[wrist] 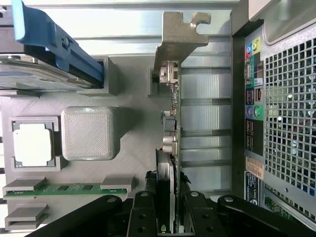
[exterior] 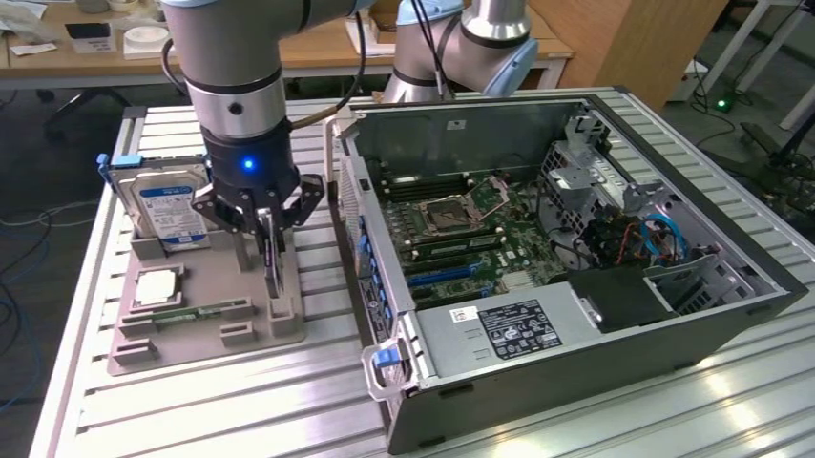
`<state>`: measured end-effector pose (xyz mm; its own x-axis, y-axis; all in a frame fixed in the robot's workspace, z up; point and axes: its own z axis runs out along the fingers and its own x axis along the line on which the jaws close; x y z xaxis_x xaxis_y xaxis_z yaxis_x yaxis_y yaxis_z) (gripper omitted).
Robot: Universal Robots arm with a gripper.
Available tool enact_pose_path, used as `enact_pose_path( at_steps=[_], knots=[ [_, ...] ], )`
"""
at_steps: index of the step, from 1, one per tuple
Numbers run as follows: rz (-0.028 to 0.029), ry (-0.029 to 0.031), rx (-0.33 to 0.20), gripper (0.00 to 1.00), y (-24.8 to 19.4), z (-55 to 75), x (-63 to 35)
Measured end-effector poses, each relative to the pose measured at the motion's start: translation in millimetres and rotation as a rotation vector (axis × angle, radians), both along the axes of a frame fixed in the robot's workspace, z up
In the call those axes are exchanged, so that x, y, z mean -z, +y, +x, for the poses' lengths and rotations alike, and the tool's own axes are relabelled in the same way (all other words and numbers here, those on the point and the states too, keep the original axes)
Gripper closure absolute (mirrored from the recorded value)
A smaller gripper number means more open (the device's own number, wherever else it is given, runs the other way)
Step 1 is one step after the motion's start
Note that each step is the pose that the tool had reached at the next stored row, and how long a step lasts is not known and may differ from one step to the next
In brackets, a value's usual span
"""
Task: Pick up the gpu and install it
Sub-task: 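Pick up the gpu and move the gpu toward the slot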
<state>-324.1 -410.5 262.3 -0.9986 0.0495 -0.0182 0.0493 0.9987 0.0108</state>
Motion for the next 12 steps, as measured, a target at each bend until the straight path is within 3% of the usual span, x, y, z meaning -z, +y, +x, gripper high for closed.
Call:
enact_pose_path(
  at_steps=[12],
  knots=[
    [-0.0001,0.0001,0.000,0.73,0.0,0.0,-4.3]
  ],
)
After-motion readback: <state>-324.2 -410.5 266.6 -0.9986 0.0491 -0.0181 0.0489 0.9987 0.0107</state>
